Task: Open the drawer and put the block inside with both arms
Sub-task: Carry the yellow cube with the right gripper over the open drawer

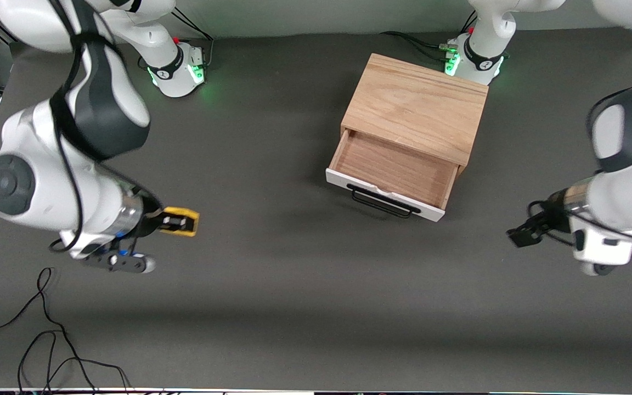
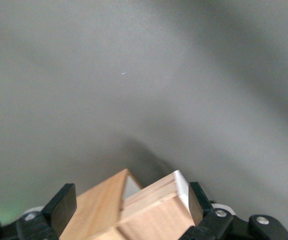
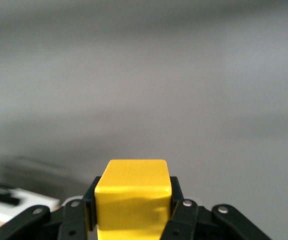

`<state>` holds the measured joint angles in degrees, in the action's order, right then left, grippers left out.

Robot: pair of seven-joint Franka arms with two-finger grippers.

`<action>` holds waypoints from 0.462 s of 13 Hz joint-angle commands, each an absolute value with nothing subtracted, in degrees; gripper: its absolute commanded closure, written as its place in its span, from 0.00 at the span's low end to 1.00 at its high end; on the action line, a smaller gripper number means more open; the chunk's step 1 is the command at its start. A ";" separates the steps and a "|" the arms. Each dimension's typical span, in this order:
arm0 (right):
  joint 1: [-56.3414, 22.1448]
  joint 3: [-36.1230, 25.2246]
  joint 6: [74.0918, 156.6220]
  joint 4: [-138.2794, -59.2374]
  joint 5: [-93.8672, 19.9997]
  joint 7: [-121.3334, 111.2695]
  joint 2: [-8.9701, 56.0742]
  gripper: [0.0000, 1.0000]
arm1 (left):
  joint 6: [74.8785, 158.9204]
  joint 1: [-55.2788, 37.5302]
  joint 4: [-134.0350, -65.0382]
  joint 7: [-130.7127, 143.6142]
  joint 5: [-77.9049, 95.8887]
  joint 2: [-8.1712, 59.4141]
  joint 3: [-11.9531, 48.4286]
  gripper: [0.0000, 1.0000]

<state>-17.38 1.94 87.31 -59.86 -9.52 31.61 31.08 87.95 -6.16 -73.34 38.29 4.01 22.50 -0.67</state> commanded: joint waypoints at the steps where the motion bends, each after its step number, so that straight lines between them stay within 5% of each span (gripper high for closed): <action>1: -23.35 3.33 86.39 -54.33 -11.51 46.52 31.90 0.76 | 87.45 -2.22 -80.40 25.45 4.04 15.67 -0.44 0.00; 6: -35.39 4.48 94.11 -53.26 -11.17 61.86 32.78 0.76 | 88.50 2.37 -88.58 11.70 3.87 7.22 -0.44 0.00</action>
<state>-31.93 5.02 91.77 -54.91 -10.62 57.94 31.19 87.15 2.19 -82.46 14.95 3.96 12.59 -0.86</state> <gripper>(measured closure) 0.445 0.000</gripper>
